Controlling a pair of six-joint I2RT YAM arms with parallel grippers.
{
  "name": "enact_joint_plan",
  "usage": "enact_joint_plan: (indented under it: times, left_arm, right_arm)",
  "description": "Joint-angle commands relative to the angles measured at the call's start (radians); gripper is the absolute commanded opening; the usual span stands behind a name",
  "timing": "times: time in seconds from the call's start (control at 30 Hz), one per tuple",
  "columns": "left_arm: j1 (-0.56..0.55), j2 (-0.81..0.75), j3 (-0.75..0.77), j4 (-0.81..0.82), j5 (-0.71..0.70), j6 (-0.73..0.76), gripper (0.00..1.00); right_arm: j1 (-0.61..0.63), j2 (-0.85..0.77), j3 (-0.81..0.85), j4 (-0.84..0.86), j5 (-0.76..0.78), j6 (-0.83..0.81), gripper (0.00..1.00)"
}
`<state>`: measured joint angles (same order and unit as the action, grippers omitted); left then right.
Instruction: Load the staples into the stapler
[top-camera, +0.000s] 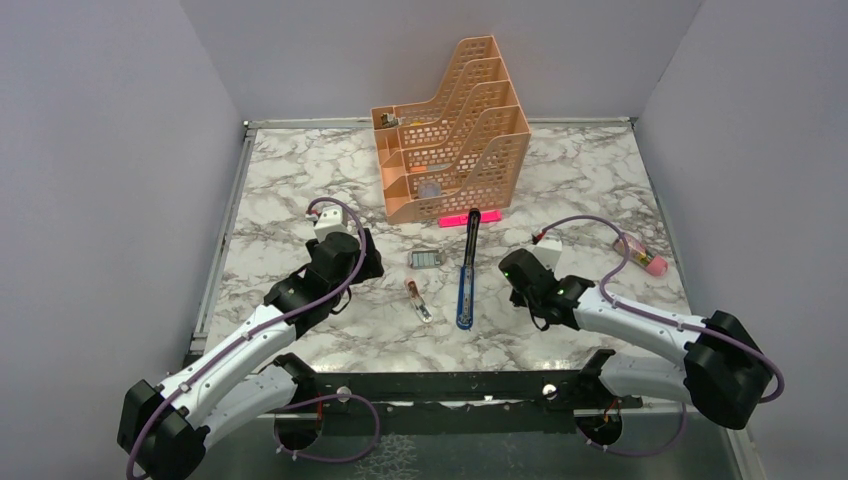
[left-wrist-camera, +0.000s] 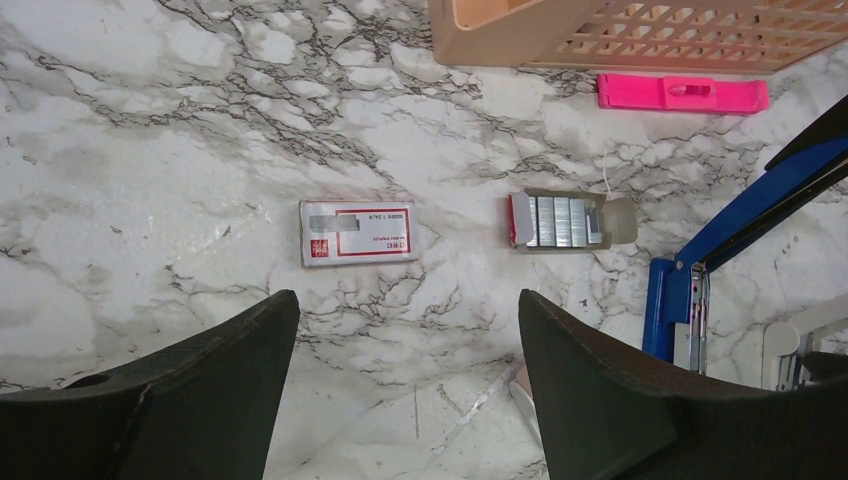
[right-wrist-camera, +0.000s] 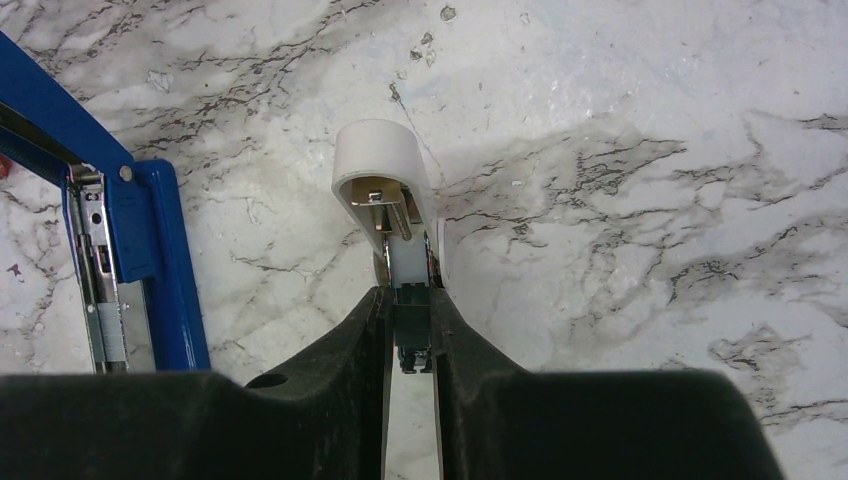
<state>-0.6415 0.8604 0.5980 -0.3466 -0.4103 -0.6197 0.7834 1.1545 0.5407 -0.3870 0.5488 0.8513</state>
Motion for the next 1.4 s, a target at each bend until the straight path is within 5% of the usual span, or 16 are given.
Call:
enact_joint_plan:
  times: [0.0, 1.37]
  left_arm:
    - [0.006, 0.005, 0.021, -0.009, 0.010, 0.011, 0.82]
    - [0.005, -0.002, 0.019, -0.018, 0.007, 0.005, 0.82]
  right_arm:
    - [-0.009, 0.015, -0.014, 0.023, -0.008, -0.009, 0.23]
    - [-0.015, -0.017, 0.002, 0.018, 0.001, -0.045, 0.23]
